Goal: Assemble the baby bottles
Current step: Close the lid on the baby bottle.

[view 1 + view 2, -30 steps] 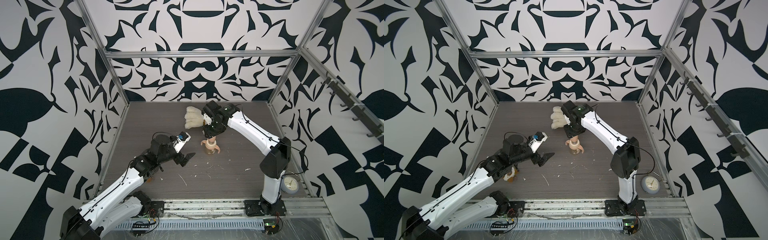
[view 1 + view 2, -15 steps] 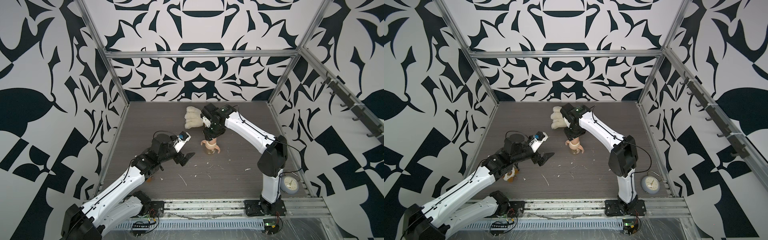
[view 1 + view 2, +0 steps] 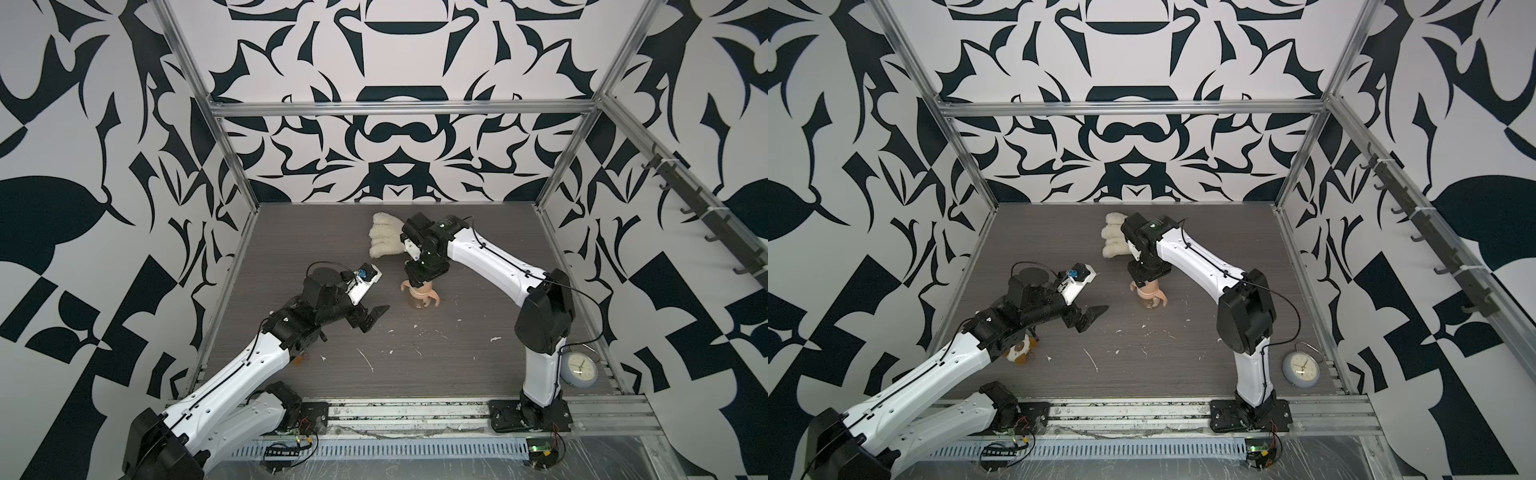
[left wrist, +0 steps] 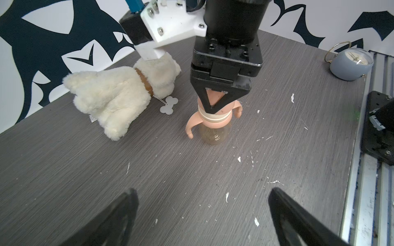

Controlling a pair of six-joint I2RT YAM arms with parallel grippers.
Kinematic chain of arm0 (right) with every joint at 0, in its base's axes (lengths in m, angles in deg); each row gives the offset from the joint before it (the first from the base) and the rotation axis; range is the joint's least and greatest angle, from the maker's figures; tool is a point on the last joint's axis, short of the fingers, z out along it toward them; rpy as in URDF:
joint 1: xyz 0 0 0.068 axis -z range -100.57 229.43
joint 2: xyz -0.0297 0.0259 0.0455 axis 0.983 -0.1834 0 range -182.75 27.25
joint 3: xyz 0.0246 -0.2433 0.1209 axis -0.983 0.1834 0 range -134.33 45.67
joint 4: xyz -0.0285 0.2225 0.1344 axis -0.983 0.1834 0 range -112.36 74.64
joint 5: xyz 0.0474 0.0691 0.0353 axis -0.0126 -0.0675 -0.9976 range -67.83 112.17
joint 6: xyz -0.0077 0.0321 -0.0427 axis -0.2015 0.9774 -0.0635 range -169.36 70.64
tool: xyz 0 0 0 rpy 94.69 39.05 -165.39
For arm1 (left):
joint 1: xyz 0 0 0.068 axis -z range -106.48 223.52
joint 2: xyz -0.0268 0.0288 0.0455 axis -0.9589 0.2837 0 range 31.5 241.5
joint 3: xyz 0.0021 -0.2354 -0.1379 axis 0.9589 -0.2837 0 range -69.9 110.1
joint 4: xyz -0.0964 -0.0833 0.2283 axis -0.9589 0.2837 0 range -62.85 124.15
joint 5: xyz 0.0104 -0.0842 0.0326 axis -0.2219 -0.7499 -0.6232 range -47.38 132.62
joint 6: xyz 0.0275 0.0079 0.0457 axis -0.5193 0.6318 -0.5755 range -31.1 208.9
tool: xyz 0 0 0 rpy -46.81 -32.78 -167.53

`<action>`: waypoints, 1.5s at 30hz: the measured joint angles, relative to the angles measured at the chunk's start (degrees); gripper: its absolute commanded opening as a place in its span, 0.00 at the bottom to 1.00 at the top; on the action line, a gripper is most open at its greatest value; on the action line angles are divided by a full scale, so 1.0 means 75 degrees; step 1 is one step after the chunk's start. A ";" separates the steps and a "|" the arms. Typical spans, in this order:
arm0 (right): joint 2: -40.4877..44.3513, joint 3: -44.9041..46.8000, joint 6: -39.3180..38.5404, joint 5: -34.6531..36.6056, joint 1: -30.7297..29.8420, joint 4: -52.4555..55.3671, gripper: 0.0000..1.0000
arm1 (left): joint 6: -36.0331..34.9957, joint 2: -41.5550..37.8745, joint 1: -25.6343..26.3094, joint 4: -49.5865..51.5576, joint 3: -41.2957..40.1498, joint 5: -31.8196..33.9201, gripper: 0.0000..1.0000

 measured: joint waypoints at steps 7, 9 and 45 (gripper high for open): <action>-0.0009 0.0000 0.0000 -0.0003 0.0000 -0.0038 0.62 | 0.0000 -0.0003 -0.0012 0.0058 -0.0003 0.0000 0.99; -0.0015 0.0000 0.0000 -0.0003 0.0000 -0.0038 0.62 | 0.0000 -0.0003 -0.0012 0.0058 -0.0003 0.0000 0.99; 0.2331 0.1075 0.0810 -0.0283 0.0192 -0.0670 1.00 | 0.1690 0.0892 -0.0784 0.0323 0.1358 -0.0682 0.99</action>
